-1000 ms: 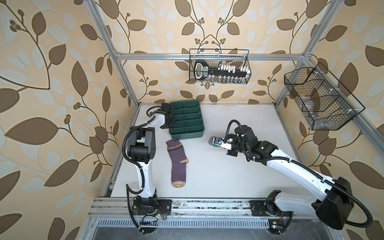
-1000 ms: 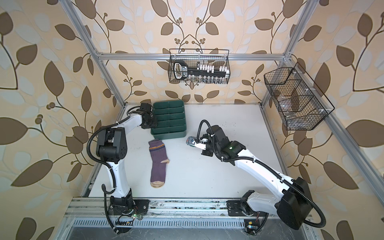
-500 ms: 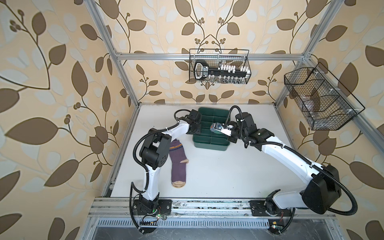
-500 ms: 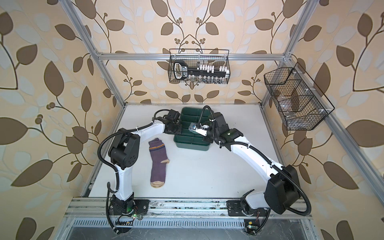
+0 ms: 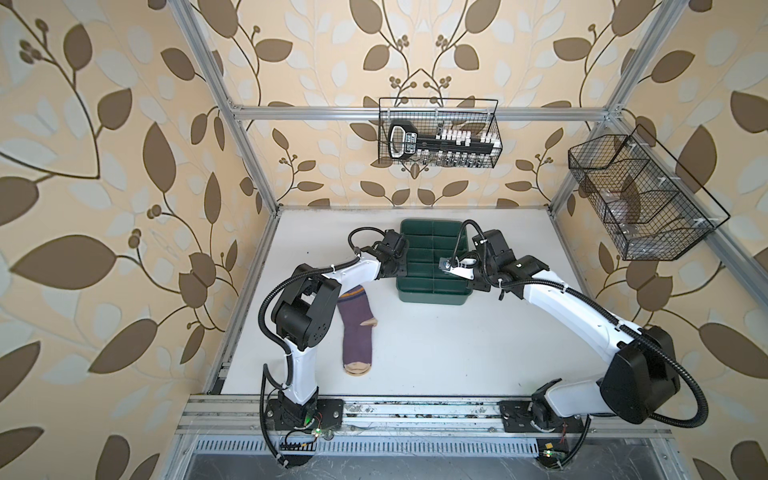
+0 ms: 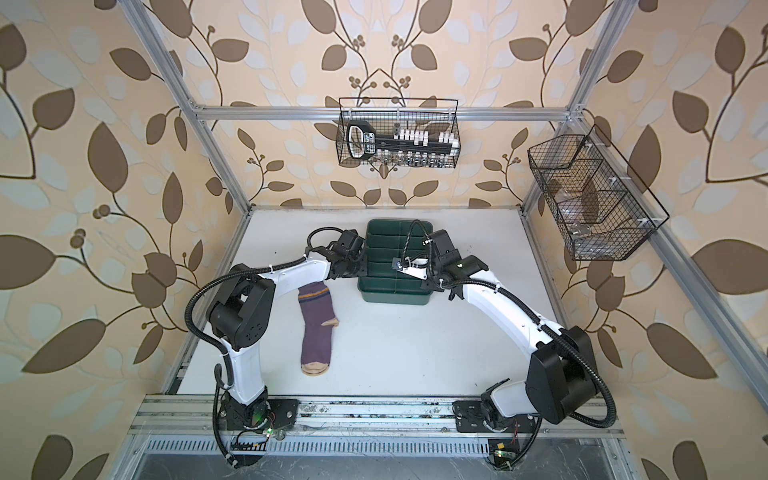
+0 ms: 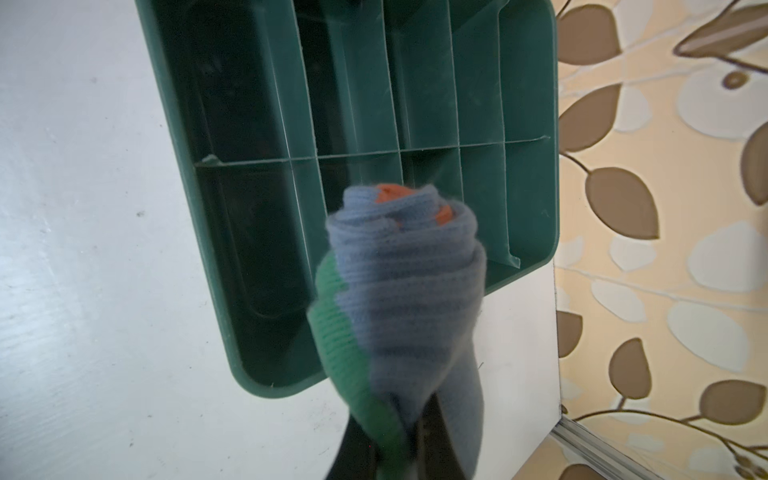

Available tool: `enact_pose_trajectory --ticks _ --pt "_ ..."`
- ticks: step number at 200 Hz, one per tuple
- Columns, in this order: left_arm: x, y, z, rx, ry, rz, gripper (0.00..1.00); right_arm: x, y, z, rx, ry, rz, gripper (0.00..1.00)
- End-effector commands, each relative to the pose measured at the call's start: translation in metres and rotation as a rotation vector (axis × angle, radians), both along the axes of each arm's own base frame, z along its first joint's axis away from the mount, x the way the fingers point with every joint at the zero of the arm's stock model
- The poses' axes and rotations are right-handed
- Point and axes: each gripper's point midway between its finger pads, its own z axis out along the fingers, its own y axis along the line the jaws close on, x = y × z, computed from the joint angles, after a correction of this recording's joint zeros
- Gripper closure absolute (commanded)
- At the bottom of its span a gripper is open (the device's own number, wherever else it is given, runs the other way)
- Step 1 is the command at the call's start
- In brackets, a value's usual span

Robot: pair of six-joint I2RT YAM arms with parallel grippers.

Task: Roll the socks
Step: 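Carry the rolled sock over the green tray with the right gripper, then lower the roll into a tray compartment and open the right gripper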

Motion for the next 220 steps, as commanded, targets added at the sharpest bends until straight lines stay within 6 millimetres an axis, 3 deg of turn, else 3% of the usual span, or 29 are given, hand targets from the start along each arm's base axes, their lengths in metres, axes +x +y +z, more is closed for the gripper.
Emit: enact_pose_trajectory --ticks 1,39,64,77,84,117,150,220 --pt "0.005 -0.008 0.058 -0.090 -0.121 -0.017 0.41 0.010 -0.004 0.002 -0.108 0.018 0.012 1.00" --pt "-0.006 0.007 0.133 -0.076 -0.281 -0.050 0.25 0.028 -0.014 -0.012 -0.289 0.043 0.001 1.00" --pt "-0.018 0.032 0.180 -0.025 -0.397 -0.018 0.21 0.030 -0.012 -0.022 -0.348 0.074 0.027 1.00" --pt "-0.025 0.042 0.190 -0.012 -0.426 -0.011 0.20 0.031 -0.011 -0.029 -0.378 0.089 0.039 1.00" --pt "-0.033 0.050 0.205 -0.019 -0.461 -0.002 0.20 0.031 -0.008 -0.034 -0.388 0.101 0.049 1.00" --pt "-0.057 0.068 0.211 0.013 -0.474 -0.002 0.18 0.034 0.013 -0.055 -0.406 0.159 0.090 1.00" --pt "-0.080 0.088 0.207 0.048 -0.488 0.013 0.16 0.035 0.038 -0.063 -0.388 0.200 0.139 1.00" --pt "-0.105 0.112 0.197 0.128 -0.469 0.015 0.15 0.021 0.039 -0.096 -0.283 0.412 0.197 1.00"
